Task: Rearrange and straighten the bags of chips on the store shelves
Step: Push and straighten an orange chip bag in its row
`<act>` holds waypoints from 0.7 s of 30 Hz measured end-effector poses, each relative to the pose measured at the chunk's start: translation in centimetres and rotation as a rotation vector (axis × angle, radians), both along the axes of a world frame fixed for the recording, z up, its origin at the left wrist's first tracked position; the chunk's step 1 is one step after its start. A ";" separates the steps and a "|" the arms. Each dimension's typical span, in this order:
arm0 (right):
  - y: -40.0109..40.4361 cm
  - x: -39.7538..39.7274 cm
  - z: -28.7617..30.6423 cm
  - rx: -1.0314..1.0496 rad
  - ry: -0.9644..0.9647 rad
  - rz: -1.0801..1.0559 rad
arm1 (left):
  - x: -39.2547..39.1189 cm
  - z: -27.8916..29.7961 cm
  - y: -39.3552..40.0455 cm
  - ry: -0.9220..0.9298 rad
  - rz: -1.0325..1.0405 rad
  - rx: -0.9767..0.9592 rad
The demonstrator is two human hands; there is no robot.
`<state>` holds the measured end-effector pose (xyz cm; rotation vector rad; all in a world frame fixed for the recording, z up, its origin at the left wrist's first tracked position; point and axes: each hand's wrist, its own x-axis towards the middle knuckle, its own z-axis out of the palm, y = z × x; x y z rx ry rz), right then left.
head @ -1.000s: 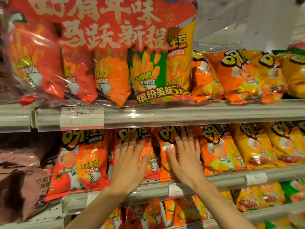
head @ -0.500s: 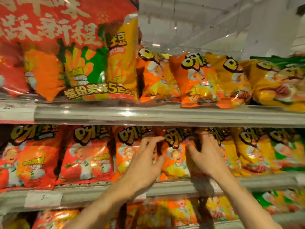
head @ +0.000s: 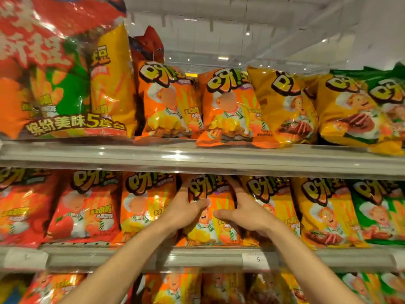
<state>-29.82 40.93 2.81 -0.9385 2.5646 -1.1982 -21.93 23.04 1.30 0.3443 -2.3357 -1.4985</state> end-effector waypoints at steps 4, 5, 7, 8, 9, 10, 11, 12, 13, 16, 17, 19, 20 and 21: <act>0.2 0.4 -0.2 -0.039 0.056 -0.013 | -0.2 0.0 -0.1 0.033 -0.016 0.013; 0.3 0.5 -0.4 -0.044 0.069 -0.020 | -0.2 0.0 -0.2 0.049 -0.025 -0.008; 0.4 0.6 -0.6 -0.042 0.084 -0.030 | -0.1 0.0 -0.4 0.066 -0.026 -0.041; 0.5 0.7 -0.6 -0.042 0.093 -0.037 | -0.2 0.1 -0.6 0.077 -0.021 -0.046; 0.5 0.7 -0.6 -0.051 0.101 -0.051 | -0.3 0.1 -0.8 0.081 -0.018 -0.046; 0.5 0.7 -0.6 -0.063 0.105 -0.064 | -0.3 0.2 -0.8 0.076 -0.017 -0.040; 0.5 0.7 -0.6 -0.075 0.108 -0.071 | -0.4 0.3 -0.8 0.069 -0.019 -0.038; 0.5 0.8 -0.6 -0.076 0.106 -0.078 | -0.4 0.4 -0.8 0.068 -0.030 -0.042; 0.4 0.8 -0.6 -0.071 0.098 -0.086 | -0.3 0.6 -0.7 0.082 -0.049 -0.043; 0.2 1.2 -0.6 -0.023 0.118 -0.111 | 0.9 0.7 -0.7 0.127 -0.110 -0.114; 0.1 1.4 -0.6 -0.007 0.151 -0.121 | 1.5 0.5 -0.9 0.148 -0.106 -0.193; -0.1 2.1 -0.5 0.028 0.211 -0.145 | 2.7 -0.3 -2.2 0.220 -0.036 -0.406; -0.2 2.5 -0.5 0.053 0.235 -0.180 | 3.4 -0.5 -2.9 0.281 0.026 -0.509; -0.4 2.9 -0.6 0.076 0.278 -0.232 | 4.0 -0.7 -3.7 0.352 0.111 -0.625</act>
